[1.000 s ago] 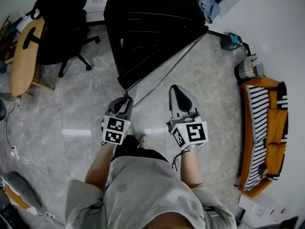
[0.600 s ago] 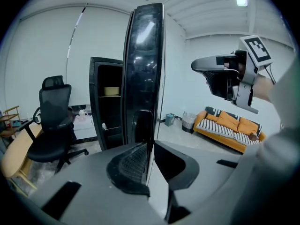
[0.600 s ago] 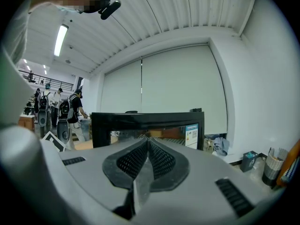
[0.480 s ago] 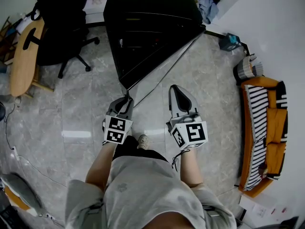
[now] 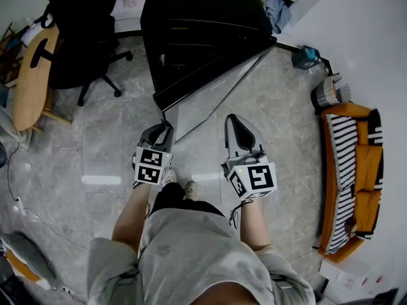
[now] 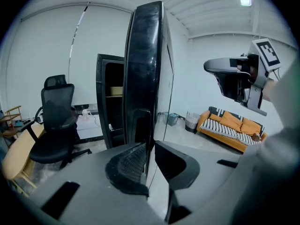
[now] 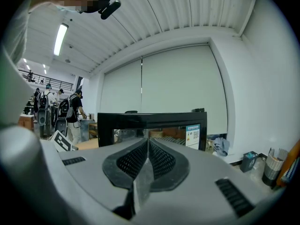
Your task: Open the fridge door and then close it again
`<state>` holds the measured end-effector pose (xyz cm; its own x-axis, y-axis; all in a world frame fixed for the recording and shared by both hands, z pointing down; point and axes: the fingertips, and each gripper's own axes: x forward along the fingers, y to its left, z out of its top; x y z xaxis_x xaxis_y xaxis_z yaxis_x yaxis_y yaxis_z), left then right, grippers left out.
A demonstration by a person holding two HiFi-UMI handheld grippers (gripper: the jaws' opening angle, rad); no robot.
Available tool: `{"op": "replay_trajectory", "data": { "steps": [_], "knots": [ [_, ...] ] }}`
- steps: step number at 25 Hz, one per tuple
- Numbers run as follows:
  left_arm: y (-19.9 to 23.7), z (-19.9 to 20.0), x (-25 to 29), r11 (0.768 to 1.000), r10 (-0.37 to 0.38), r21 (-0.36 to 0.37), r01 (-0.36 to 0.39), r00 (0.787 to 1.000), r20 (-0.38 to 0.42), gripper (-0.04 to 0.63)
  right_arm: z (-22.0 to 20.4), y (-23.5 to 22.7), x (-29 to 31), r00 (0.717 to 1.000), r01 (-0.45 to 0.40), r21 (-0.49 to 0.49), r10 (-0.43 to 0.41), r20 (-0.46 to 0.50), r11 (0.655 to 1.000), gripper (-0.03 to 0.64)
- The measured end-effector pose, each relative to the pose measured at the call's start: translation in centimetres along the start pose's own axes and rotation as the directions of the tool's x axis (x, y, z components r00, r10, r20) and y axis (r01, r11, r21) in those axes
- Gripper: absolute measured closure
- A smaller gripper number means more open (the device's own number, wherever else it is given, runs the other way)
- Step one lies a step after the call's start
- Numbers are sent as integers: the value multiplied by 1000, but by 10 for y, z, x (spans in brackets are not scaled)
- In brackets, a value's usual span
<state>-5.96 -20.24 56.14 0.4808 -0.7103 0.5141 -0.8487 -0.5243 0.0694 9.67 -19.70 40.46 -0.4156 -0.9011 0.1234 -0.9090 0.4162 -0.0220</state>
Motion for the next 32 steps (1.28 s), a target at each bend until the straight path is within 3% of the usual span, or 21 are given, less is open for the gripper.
{"op": "replay_trajectory", "data": {
  "steps": [32],
  "knots": [
    [120,43,60,1000,14,21,-13,999,-42,512,-1,-7,38,996,82,-5,-82,-24,997,592]
  ]
}}
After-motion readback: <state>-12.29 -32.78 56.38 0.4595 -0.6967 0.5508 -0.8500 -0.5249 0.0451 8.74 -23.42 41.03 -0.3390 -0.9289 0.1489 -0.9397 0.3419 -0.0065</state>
